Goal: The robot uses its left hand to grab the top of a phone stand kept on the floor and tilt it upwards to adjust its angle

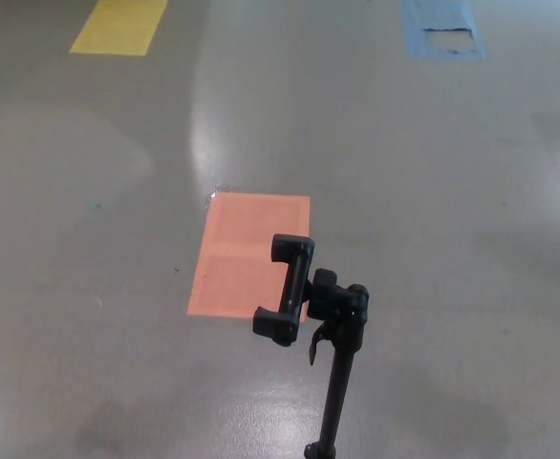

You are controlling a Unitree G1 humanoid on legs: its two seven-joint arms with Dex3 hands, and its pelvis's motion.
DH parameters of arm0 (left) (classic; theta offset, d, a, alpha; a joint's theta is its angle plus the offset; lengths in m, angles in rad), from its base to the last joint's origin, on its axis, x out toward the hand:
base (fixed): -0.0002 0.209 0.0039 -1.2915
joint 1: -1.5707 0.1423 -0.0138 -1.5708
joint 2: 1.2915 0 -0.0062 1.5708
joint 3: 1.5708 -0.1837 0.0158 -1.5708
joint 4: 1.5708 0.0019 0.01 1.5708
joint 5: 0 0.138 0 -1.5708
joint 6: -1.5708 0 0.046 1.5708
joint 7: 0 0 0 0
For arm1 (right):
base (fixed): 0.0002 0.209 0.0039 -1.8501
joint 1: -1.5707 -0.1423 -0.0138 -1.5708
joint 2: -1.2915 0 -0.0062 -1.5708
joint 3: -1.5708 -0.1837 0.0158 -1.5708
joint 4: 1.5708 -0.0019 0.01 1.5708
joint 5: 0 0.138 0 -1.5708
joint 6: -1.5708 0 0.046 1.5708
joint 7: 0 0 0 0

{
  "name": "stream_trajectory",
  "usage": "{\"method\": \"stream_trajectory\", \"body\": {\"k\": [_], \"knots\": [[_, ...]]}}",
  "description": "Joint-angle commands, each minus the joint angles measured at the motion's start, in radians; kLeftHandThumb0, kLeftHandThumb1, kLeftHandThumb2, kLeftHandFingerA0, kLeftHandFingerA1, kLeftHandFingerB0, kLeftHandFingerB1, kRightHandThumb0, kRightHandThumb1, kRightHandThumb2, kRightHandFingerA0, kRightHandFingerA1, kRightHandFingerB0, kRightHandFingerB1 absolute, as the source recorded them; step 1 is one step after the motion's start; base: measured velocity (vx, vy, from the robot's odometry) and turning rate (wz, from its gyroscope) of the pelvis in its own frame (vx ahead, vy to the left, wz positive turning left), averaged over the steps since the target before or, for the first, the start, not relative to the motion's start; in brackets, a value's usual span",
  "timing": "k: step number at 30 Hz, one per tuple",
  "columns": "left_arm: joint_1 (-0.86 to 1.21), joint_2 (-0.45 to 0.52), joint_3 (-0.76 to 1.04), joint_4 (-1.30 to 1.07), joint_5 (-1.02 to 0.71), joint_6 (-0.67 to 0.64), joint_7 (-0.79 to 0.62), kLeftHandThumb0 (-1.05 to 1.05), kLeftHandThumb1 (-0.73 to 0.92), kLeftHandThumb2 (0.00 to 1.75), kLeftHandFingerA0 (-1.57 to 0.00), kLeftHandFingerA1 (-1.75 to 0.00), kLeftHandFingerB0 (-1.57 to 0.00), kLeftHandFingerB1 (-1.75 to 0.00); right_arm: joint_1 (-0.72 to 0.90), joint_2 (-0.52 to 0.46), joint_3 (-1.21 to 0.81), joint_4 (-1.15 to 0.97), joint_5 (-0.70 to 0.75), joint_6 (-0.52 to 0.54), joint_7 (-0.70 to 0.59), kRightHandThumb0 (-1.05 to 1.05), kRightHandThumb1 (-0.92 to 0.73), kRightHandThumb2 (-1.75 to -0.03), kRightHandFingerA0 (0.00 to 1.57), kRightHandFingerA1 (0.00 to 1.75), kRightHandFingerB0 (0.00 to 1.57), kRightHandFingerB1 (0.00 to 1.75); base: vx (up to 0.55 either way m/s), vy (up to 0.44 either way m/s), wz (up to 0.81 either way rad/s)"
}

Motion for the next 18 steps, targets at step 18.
{"method": "stream_trajectory", "body": {"k": [18], "knots": [[-0.007,0.045,-0.077,-0.139,0.096,-0.361,0.206,-0.71,0.66,0.96,-0.23,-0.48,-0.03,-0.31,-0.007,-0.039,0.019,0.045,-0.025,-0.052,0.049,-0.65,-0.8,-0.63,0.23,0.4,0.21,0.32,0.0,0.0,0.0]]}}
